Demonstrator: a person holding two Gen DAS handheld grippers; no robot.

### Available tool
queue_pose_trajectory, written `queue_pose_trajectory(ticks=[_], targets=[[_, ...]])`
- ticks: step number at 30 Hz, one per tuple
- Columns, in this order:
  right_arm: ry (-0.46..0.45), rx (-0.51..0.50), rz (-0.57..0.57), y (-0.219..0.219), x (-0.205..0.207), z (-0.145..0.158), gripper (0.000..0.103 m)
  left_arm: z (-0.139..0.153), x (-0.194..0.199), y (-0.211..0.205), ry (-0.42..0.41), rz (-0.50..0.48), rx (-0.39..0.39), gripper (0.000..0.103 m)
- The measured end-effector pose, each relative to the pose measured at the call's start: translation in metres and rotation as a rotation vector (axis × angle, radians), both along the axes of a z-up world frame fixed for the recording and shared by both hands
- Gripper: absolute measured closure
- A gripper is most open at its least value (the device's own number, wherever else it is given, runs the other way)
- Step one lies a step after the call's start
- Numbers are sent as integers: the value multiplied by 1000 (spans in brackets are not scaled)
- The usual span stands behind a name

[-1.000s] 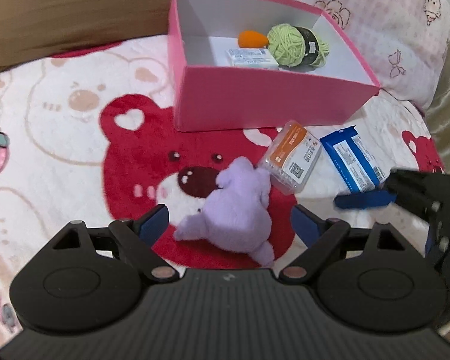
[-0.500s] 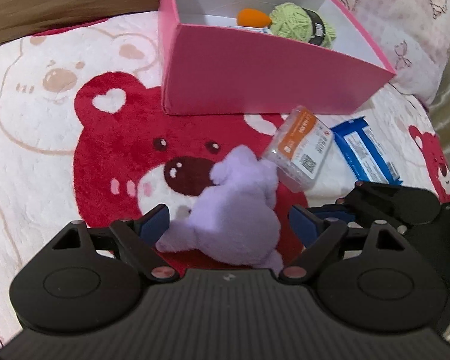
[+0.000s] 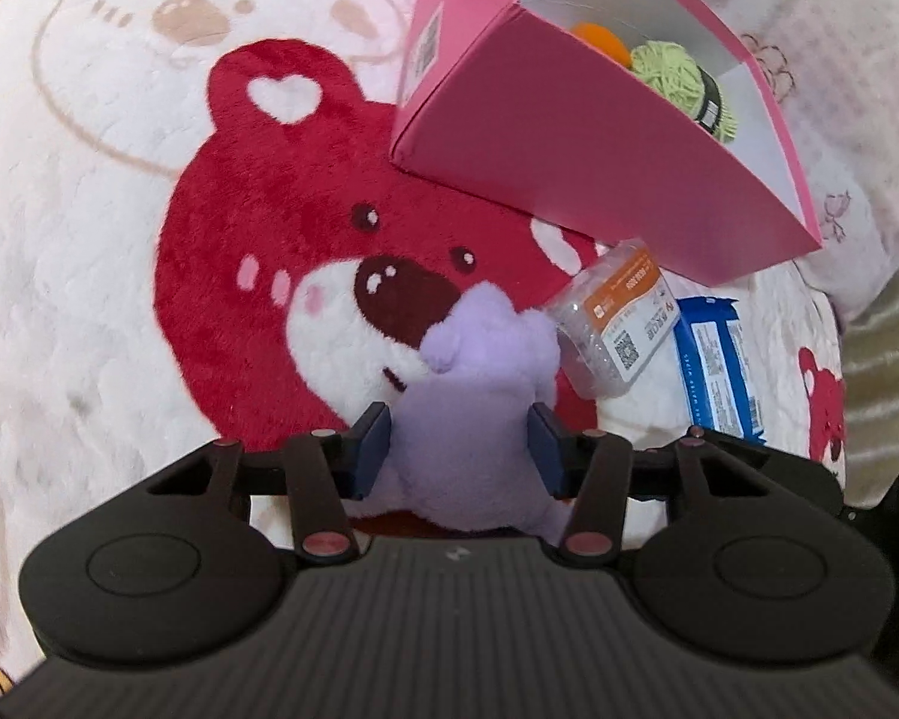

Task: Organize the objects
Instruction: 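Close the left tool on the purple plush toy, then lift the plush toy with the left tool and carry it over the pink box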

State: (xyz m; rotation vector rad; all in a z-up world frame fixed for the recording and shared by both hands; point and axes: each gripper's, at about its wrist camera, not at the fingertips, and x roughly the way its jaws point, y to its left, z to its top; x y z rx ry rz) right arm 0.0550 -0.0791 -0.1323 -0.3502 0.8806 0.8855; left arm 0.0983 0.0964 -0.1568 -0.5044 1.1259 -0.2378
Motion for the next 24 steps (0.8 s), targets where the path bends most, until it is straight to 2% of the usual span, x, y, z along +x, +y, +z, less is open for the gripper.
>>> queue_pose_trajectory(ticks=[5, 8, 13, 18, 21, 24], targets=[[43, -1, -51, -5, 5, -13, 48, 4, -5, -12, -19, -57, 112, 48], [58, 19, -85, -9, 5, -14, 47, 6, -6, -13, -18, -67, 116, 45], [78, 47, -128, -11, 6, -18, 39, 15, -13, -26, -90, -133, 234, 45], [66, 71, -131, -16, 3, -17, 41, 13, -15, -32, -93, -181, 203, 49], [60, 94, -132, -20, 2, -13, 61, 11, -17, -33, -86, -162, 148, 52], [60, 117, -151, -27, 6, -10, 62, 13, -19, -33, -108, -146, 139, 57]])
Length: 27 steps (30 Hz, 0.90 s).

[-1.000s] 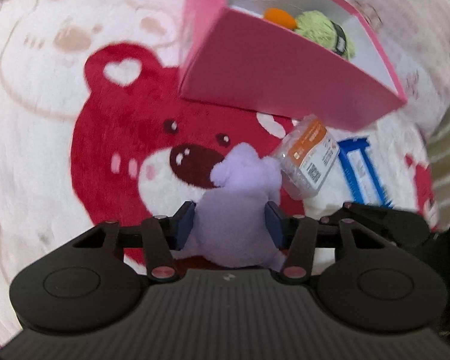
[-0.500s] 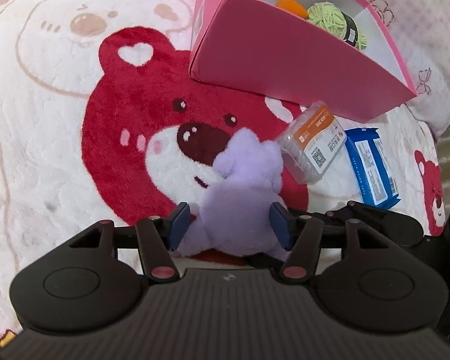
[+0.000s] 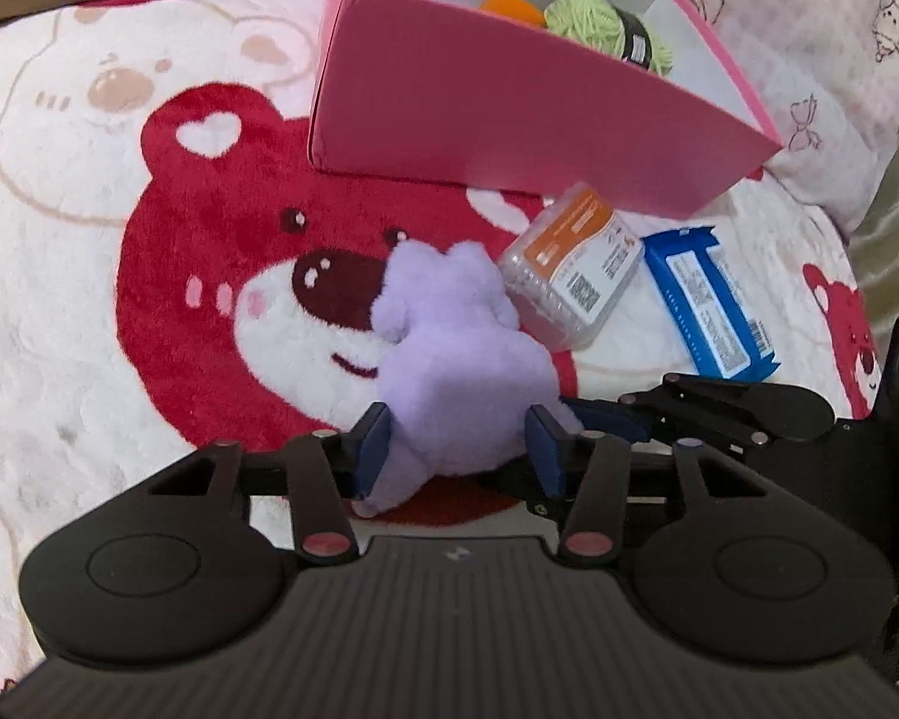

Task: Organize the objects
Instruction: 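Lift the plush toy with the left tool and carry it over the pink box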

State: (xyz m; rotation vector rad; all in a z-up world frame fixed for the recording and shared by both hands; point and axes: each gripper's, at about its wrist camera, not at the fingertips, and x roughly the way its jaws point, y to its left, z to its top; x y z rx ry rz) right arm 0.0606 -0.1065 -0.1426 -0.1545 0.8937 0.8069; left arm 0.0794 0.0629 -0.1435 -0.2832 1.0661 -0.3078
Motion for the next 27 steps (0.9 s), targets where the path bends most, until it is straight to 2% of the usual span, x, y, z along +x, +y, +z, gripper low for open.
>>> queue_pose_trajectory(ticks=[4, 9, 11, 14, 17, 19, 24, 27], targets=[[-33, -20, 26, 0, 1, -3, 62, -7, 2, -1, 24, 39, -12, 60], [-84, -59, 49, 5, -6, -8, 61, -4, -4, -11, -18, 21, 37, 60], [-108, -67, 70, 5, -12, -2, 61, 8, -11, -17, -40, 13, 78, 60], [-138, -68, 80, 4, -19, 9, 60, 22, -17, -19, -46, 43, 39, 60], [-204, -83, 93, -1, -23, 23, 60, 32, -24, -26, -90, 43, 68, 60], [-199, -76, 104, -5, -24, 31, 58, 38, -29, -30, -107, 34, 86, 60], [-205, -65, 118, -15, -30, 47, 56, 53, -39, -34, -117, 33, 61, 60], [-210, -56, 130, -21, -33, 57, 48, 61, -42, -40, -105, 24, 38, 59]])
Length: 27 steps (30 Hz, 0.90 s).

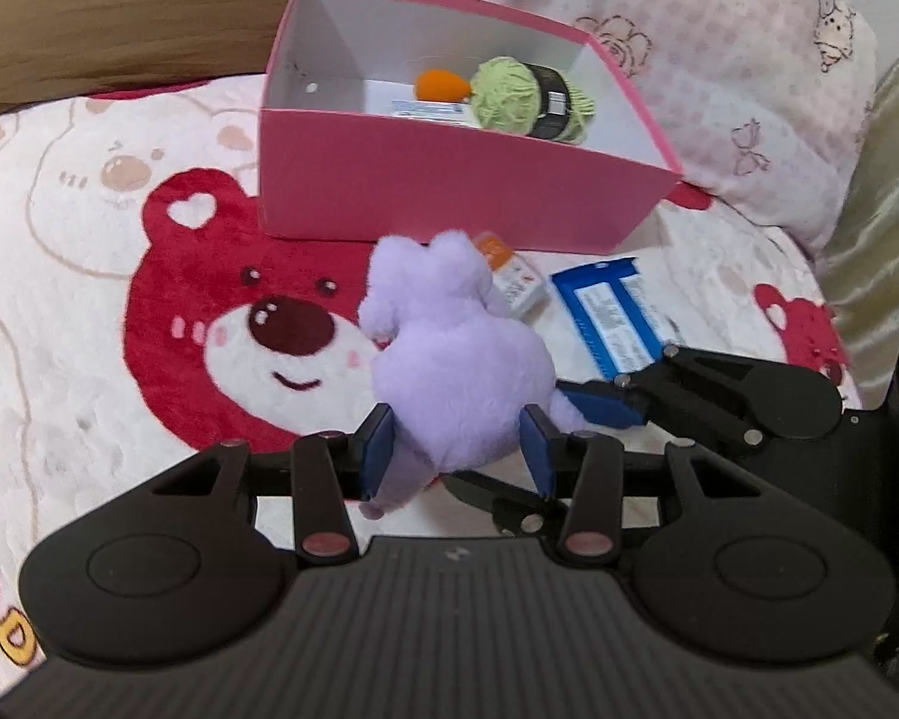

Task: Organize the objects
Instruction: 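Lift the plush toy with the left tool and carry it over the pink box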

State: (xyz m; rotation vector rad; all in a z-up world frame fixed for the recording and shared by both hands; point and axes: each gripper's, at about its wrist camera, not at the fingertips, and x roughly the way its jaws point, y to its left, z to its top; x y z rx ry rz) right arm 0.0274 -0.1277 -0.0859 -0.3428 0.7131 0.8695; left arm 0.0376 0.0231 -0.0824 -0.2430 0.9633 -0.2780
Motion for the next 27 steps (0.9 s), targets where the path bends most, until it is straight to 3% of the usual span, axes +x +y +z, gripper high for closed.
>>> queue_pose_trajectory(ticks=[19, 27], targets=[[-27, 70, 20, -26, 15, 76, 21, 68, 19, -27, 14, -59, 0, 59], [-60, 98, 23, -28, 38, 99, 21, 93, 44, -31, -10, -59, 11, 60]])
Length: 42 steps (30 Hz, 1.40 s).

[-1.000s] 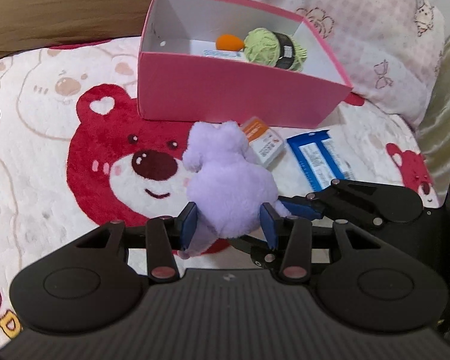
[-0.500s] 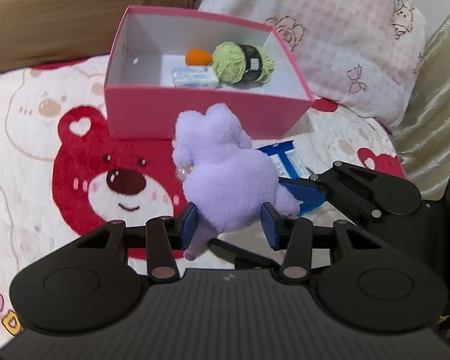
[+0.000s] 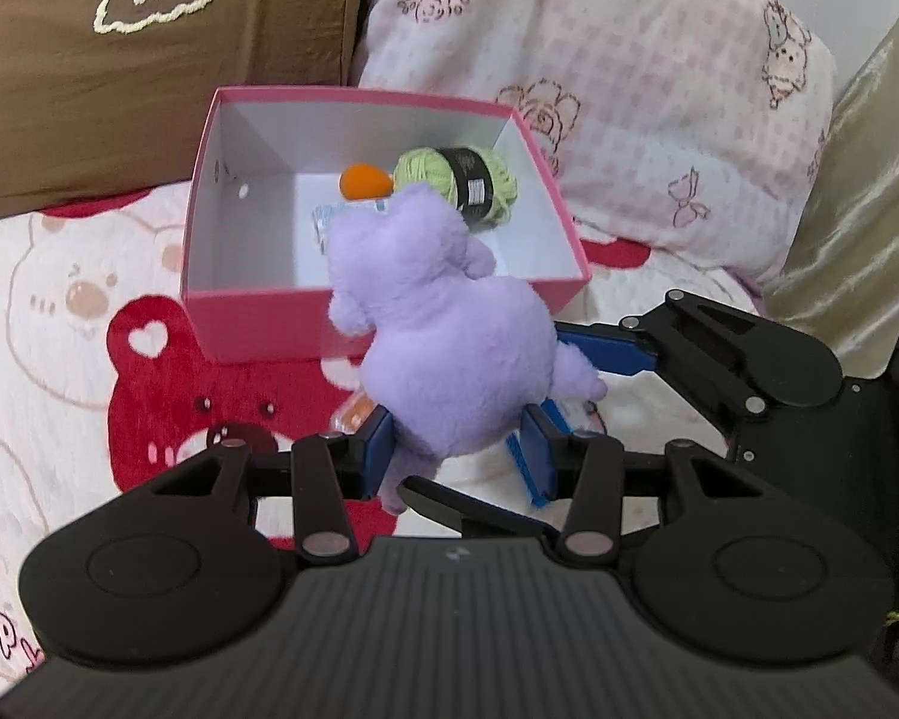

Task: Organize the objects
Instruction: 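Lift the plush toy with the left tool and carry it over the pink box, then lower the plush toy into the pink box and open the left tool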

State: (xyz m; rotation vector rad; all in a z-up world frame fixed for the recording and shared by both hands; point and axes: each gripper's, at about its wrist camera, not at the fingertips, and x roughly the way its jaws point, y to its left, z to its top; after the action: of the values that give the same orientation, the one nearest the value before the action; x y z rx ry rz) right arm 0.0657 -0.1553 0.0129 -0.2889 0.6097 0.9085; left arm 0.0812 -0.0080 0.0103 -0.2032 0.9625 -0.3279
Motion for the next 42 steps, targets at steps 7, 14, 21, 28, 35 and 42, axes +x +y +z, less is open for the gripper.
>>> queue_pose_trajectory(ticks=[7, 14, 21, 28, 35, 42], targets=[[-19, -12, 52, 7, 37, 19, 21, 18, 42, 4, 29, 29, -6, 60], [89, 50, 58, 20, 91, 21, 26, 12, 99, 17, 72, 53, 16, 58], [222, 45, 6, 46, 147, -21, 36, -26, 158, 21, 161, 101, 100, 58], [344, 21, -70, 72, 183, -65, 46, -60, 196, 25, 228, 125, 184, 58], [392, -4, -90, 83, 196, -84, 46, -78, 210, 28, 243, 125, 180, 59], [480, -44, -96, 95, 215, -98, 46, -86, 228, 21, 270, 103, 265, 61]])
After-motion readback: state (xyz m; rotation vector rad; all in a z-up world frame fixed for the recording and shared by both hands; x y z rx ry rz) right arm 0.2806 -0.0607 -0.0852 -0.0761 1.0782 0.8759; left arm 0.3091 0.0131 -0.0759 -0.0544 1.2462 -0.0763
